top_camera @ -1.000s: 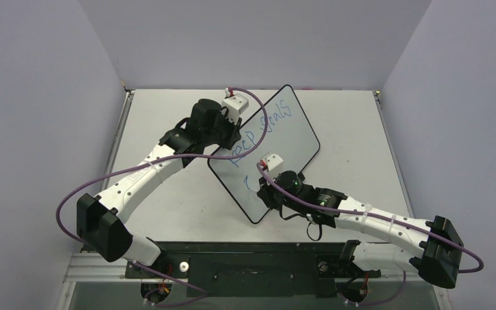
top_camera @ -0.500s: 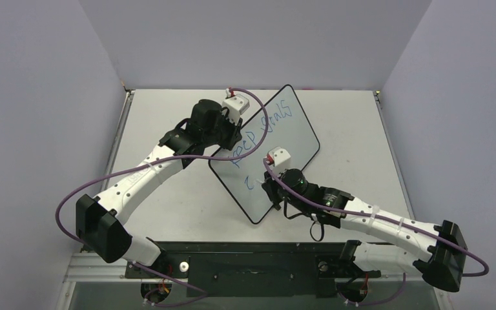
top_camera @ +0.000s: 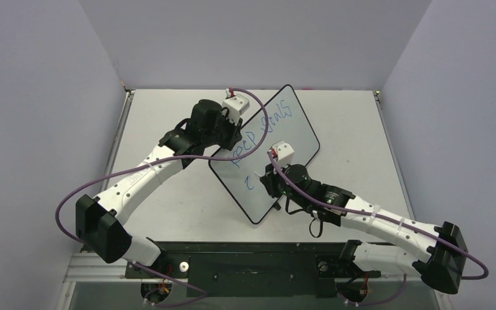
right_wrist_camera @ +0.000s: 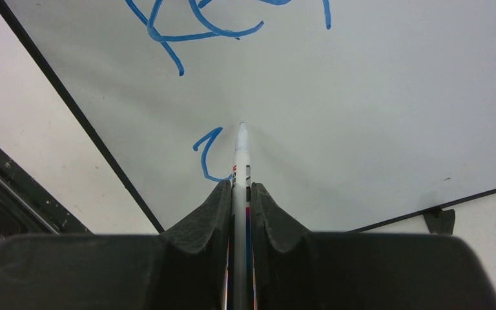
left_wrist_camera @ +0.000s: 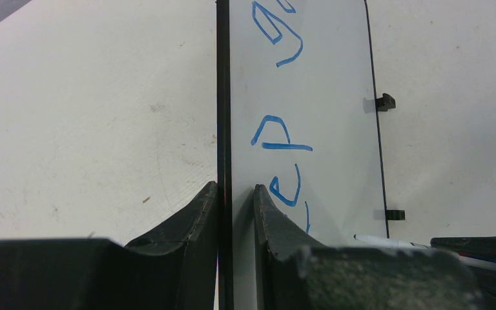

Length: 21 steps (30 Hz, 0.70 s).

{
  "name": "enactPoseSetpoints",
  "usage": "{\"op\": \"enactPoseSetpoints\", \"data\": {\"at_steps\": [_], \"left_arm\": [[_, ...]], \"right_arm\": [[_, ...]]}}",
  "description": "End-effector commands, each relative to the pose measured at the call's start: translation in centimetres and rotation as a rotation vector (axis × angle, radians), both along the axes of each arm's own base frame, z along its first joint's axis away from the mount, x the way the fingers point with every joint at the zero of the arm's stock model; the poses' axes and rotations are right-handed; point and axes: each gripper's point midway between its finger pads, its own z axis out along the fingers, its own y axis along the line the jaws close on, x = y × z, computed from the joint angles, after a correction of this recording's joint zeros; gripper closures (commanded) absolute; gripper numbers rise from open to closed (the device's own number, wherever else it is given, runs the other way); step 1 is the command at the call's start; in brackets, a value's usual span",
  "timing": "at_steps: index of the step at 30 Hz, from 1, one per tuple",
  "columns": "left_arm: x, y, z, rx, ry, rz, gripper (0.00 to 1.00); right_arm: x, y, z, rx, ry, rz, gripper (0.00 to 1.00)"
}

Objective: Write a sentence on the whiteboard

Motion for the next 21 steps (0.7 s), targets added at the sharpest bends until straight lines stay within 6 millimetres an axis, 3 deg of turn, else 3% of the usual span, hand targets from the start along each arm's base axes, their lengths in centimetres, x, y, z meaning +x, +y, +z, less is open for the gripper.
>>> {"op": "enactPoseSetpoints", "data": {"at_steps": [1,12,21], "left_arm": [[-3.7,-0.2,-3.9,0.103,0.12,-0.111,1.0],[-3.7,-0.2,-3.8,0.102,0.118,-0.112,1.0],[-3.7,-0.2,-3.8,0.103,0.117,-0.109,1.0]], "right_arm": [[0.6,1.4,1.1,0.057,-0.01,0.015,1.0],[0.2,1.3,-1.8,0.014,0.046,0.029,1.0],[-1.0,0.0,-3.3,0.003,0.075,0.029,1.0]]}}
